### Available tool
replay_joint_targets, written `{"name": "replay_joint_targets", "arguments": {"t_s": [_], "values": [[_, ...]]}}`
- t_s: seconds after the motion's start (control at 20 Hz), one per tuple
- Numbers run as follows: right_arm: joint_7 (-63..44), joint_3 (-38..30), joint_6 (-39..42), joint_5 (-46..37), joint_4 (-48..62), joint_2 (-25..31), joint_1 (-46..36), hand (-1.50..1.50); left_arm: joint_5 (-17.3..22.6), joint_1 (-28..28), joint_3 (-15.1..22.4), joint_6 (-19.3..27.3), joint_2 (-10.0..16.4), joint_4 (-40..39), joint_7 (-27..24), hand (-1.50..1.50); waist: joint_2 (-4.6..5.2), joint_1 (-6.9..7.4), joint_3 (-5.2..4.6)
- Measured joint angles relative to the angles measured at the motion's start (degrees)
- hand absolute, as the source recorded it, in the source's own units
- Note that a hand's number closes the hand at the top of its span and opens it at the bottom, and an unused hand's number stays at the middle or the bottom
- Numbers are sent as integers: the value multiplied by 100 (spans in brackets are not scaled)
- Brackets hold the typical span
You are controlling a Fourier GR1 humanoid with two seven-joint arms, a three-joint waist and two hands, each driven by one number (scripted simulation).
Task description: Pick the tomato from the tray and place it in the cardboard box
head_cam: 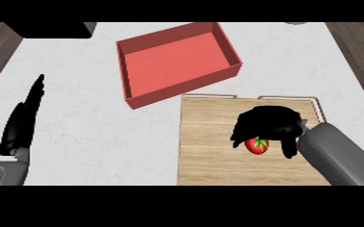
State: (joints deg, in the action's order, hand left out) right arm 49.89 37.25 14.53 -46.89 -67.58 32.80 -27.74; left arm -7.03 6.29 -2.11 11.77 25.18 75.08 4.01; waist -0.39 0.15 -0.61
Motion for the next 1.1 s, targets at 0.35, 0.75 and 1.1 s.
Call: {"name": "replay_joint_targets", "arguments": {"t_s": [0.35, 0.75, 1.1], "values": [[169, -484, -547, -106, 172, -334, 106, 150, -50, -120, -95, -51, -15, 76, -93, 0, -2, -1, -16], [-2086, -1837, -927, 87, 476, -566, 479, 150, 6, -337, -307, -35, 83, 132, 5, 0, -103, -357, -34], [-5157, -2770, -1780, -266, 272, -942, 693, 150, 46, -459, -416, -43, 151, 125, 12, 0, -146, -511, -2]]}}
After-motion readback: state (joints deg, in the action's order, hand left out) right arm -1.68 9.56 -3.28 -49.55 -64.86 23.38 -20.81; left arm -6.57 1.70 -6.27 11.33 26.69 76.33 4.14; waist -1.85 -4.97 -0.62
